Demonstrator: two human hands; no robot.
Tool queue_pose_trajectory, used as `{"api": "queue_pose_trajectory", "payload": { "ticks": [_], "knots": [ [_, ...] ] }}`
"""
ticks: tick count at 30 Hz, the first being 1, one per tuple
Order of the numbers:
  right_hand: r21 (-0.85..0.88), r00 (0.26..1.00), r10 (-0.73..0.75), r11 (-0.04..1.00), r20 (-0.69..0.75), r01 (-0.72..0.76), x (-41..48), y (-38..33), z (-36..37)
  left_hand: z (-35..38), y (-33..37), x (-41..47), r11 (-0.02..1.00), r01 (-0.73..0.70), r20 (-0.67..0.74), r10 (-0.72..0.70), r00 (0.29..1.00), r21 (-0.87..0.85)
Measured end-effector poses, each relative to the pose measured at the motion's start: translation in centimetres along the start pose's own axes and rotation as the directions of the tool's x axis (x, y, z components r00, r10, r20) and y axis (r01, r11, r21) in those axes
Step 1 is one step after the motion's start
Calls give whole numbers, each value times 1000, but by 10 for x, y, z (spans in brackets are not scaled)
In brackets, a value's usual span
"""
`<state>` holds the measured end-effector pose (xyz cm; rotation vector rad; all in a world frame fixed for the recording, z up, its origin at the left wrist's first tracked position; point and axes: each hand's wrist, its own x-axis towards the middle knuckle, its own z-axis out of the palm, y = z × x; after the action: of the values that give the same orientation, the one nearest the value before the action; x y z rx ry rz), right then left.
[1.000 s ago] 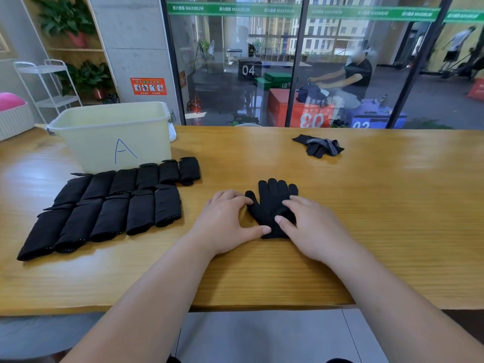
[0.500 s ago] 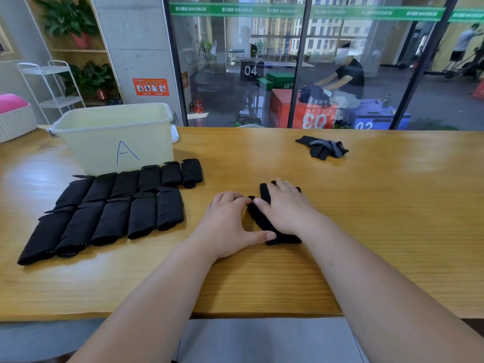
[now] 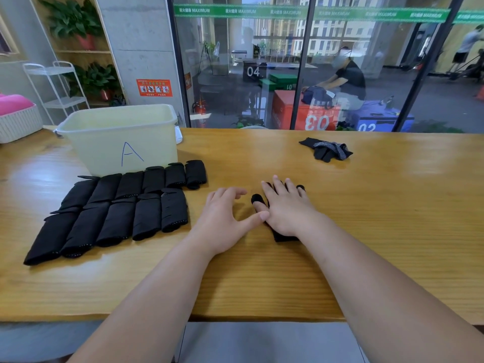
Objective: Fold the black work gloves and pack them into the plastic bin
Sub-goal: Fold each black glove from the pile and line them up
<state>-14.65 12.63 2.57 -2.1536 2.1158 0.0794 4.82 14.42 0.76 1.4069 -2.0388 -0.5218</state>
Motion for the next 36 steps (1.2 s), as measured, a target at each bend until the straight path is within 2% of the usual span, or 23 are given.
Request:
{"api": "queue_pose_trajectory", "payload": {
  "ticks": [8,11,14,16,19,24,29,34,36],
  "knots": [
    [69,998,21,997,55,-25,4,-8,3,2,1,0,999,-20,-8,20,1000,41],
    [151,1000,13,989,-27,-9,-1,-6,3,3,0,0,998,-35,-8,36,999,54],
    [146,987,106,985,-118,-89,-9,7,7,4,0,1,995,-71,0,72,997,72],
    [153,980,172,976,-95,-156,-14,14,12,6,1,1,986,-116,20,114,993,123],
    [191,981,187,966,-57,-173,-14,16,17,9,2,1,962,-184,62,175,983,200],
    [264,990,115,960,-77,-91,-22,28,9,11,4,-2,931,-200,147,162,976,305],
    [115,998,-35,993,-57,41,-50,57,18,11,6,0,934,-158,158,111,981,320],
    [152,963,-126,975,-237,165,-64,72,19,9,9,-2,935,-132,169,79,982,328],
    [203,954,-146,958,-261,203,-68,76,20,6,10,-4,940,-138,148,96,984,312]
  ]
}}
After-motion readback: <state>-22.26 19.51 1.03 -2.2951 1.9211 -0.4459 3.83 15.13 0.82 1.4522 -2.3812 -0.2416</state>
